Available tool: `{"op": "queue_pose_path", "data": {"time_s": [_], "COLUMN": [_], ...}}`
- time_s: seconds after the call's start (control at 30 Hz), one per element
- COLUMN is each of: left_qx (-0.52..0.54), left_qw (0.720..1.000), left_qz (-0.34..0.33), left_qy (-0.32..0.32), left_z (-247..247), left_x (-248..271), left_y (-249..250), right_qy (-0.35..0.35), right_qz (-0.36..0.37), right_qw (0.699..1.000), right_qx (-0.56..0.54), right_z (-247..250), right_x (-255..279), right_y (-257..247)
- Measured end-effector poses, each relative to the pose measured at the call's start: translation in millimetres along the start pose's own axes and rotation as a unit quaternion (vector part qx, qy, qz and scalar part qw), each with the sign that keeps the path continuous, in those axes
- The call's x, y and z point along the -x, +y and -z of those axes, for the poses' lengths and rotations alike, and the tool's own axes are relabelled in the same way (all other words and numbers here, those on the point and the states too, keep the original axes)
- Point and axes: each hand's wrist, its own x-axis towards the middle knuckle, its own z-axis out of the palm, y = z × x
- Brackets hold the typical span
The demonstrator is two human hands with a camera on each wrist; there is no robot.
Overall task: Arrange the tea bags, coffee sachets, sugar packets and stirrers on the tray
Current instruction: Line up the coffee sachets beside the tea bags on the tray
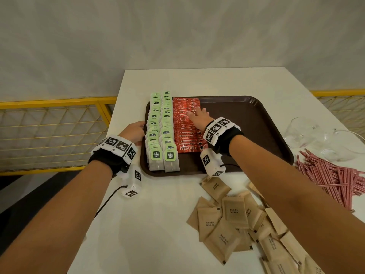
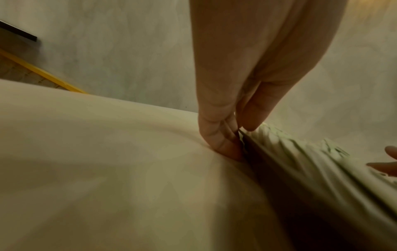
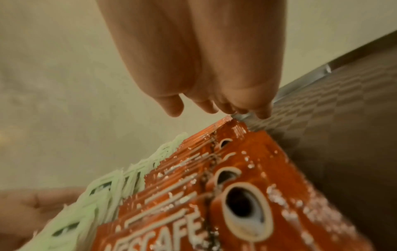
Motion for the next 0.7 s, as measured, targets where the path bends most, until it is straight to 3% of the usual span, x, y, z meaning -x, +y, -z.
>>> {"op": "queue_pose_path", "data": {"time_s": [0.37, 0.43, 0.53, 0.6, 0.7], "left_qx": [-0.017, -0.074, -0.129, -0.145, -0.213], "left_qw": [1.0, 0.993, 0.97, 0.957, 0.942], "left_qz": [-0.015, -0.048, -0.16, -0.228, -0.256], "left_qy": [0.015, 0.081, 0.133, 0.108, -0.031], "left_z": [-2, -1, -10, -26, -50], "left_x": [11, 19, 50, 81, 128], "left_y": [6, 12, 31, 48, 61], "right_qy": [0.003, 0.01, 0.004, -0.024, -0.098], "right_qz": [-0.025, -0.005, 0.045, 0.082, 0.108], "right_qw": [0.995, 0.995, 0.987, 0.979, 0.97], "right_qx": [-0.1, -0.101, -0.151, -0.183, -0.192], "right_z": [13, 23, 37, 44, 49], "right_x": [0, 8, 35, 63, 113], "right_y": [3, 5, 10, 15, 31]}}
